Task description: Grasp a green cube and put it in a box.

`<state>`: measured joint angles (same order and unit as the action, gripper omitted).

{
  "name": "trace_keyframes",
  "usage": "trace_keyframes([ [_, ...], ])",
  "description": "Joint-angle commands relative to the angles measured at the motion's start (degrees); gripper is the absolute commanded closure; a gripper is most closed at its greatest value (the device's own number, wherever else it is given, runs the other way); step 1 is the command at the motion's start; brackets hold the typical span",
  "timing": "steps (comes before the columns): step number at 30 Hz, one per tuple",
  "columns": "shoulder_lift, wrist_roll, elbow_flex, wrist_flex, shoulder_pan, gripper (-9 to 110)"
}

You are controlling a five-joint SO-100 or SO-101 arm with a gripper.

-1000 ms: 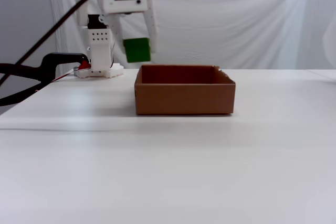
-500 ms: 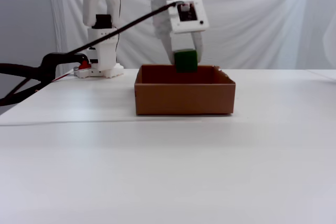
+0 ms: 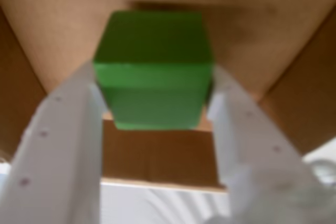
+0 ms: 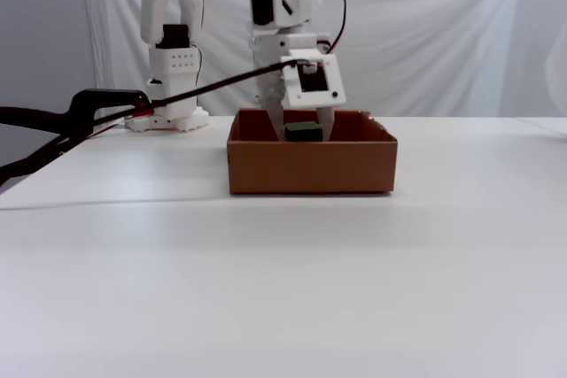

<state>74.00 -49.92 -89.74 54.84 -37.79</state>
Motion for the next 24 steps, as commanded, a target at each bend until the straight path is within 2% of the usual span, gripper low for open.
trace_keyframes([
  [1, 2.20, 0.44, -0.53, -2.37, -1.05, 83],
  [6, 2.02, 0.09, -1.41, -2.90, -1.05, 78],
  [15, 3.60, -0.18, -1.93, -2.72, -0.09, 76],
  [24, 8.17, -0.18, 5.71, 7.21, 2.81, 75],
])
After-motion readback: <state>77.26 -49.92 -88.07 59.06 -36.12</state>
